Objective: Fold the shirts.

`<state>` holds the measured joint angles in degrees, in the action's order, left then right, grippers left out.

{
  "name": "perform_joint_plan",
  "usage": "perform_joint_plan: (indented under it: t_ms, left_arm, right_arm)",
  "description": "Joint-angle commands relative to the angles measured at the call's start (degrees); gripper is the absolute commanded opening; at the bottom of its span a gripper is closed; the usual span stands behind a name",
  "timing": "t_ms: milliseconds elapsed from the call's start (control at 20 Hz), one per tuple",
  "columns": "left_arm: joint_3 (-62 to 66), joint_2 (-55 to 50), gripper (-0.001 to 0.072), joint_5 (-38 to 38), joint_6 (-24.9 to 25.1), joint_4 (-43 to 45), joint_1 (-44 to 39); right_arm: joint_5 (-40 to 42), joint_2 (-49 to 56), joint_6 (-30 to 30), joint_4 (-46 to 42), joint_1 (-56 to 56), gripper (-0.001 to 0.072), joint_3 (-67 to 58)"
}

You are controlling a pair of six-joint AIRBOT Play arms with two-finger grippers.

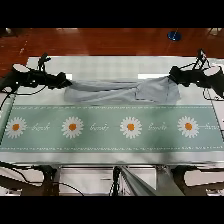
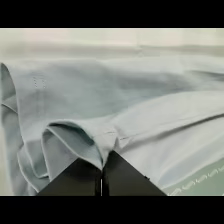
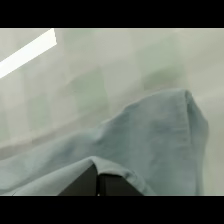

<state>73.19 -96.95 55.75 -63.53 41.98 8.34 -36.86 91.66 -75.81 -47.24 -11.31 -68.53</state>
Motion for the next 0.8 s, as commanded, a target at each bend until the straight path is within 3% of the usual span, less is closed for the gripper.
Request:
perform_joint_plan:
  t_ms: [0,350,400,450,500,550,600,750]
  left_arm:
    - [0.31,-0.87,0.002,-2.89,0.02,0.02,0.2]
    - [0.31,-4.59,0.0022,-1.77,-0.83,0.02,0.11]
    - [0.31,-4.57,0.003,-1.77,-0.83,0.02,0.15]
    - [0.35,-4.5,0.0075,-1.75,-0.83,0.02,0.24]
    - [0.57,-4.37,0.0181,-1.49,-0.83,0.02,0.63]
    - [1.4,-4.31,0.0333,-0.57,-0.83,0.02,1.38]
    - [2.89,-4.09,0.0369,1.38,-0.83,0.07,2.64]
    - [9.92,-2.43,0.0367,7.15,-2.6,2.43,8.76]
  right_arm:
    - [1.97,1.79,0.09,0.42,0.07,0.0032,-0.02]
    - [2.32,2.1,0.48,1.05,3.02,0.0034,-0.02]
    - [3.45,2.1,0.46,0.13,3.74,0.0105,-0.02]
    - [4.26,2.08,0.46,0.39,4.04,0.0272,-0.02]
    - [4.24,1.81,0.46,0.85,4.02,0.0371,-0.07]
    - [3.8,1.03,0.5,0.28,3.56,0.0419,-0.31]
    - [3.28,-0.26,0.87,-0.98,2.71,0.0447,-0.7]
    - [-1.92,-5.86,-0.28,-11.93,-2.29,0.0448,-4.59]
